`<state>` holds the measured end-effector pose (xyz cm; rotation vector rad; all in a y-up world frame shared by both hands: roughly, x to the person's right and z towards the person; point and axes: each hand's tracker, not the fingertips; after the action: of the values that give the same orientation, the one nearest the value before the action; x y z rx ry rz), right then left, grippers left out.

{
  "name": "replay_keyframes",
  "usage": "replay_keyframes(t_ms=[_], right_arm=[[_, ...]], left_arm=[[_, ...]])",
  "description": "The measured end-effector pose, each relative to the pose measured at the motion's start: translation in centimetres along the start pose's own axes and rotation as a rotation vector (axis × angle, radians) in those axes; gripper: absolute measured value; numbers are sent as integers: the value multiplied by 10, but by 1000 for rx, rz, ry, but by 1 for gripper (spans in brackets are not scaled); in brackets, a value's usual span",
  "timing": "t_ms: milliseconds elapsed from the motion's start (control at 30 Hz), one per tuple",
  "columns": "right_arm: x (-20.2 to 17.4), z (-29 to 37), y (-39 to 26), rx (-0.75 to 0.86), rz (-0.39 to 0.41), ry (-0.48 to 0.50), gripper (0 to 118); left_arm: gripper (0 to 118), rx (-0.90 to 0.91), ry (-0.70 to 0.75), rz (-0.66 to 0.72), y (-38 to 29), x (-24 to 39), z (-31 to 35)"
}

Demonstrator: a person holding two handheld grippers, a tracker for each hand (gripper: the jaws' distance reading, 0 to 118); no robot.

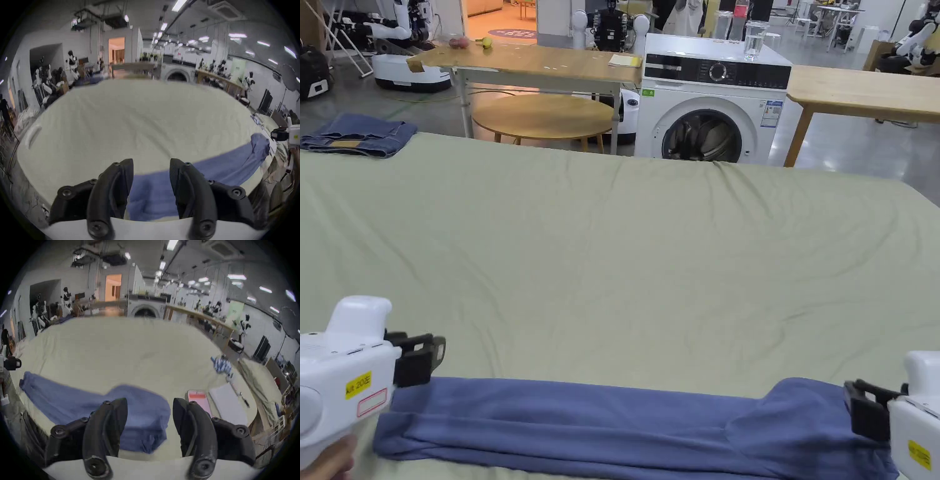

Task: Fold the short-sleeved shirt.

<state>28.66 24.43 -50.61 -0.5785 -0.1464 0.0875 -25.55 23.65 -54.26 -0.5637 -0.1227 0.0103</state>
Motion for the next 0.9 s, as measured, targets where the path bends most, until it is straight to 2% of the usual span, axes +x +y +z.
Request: replay_keyframes(t_ms=[200,233,267,333,367,400,433,467,533,633,733,800,900], right_arm=[[-57,2,15,286,-74,26,59],[-66,1,17,319,-90,36,55],[-76,1,20,350,-104,57,44],[-92,0,27,401,-115,76,10],[-100,-1,29,427,-121,59,7],[-108,-1,33,445,-121,40,5],[-112,-1,35,450,-122,44,0],[-115,-1,37,461,-127,64,0],[-123,-1,41,472,-134,66,0],[-130,1,44,494,-132,86,0],[-139,4,47,500,-85,99,0],[-143,5,48,509,-63,106,0],[-146,4,50,507,-50,126,0]], left_arm=[[43,253,58,-65,11,37,-3],[43,282,81,-89,12,45,-2],[43,314,112,-110,14,52,-2],[43,364,146,-126,15,62,-3],[41,391,143,-125,17,65,-1],[33,408,135,-116,18,67,1],[13,422,133,-107,18,70,2],[0,450,142,-103,20,72,3],[0,454,191,-84,22,73,5],[0,435,155,-41,23,63,11],[0,395,187,-26,21,48,16],[0,334,184,-1,18,28,19],[0,169,90,49,16,-10,16]])
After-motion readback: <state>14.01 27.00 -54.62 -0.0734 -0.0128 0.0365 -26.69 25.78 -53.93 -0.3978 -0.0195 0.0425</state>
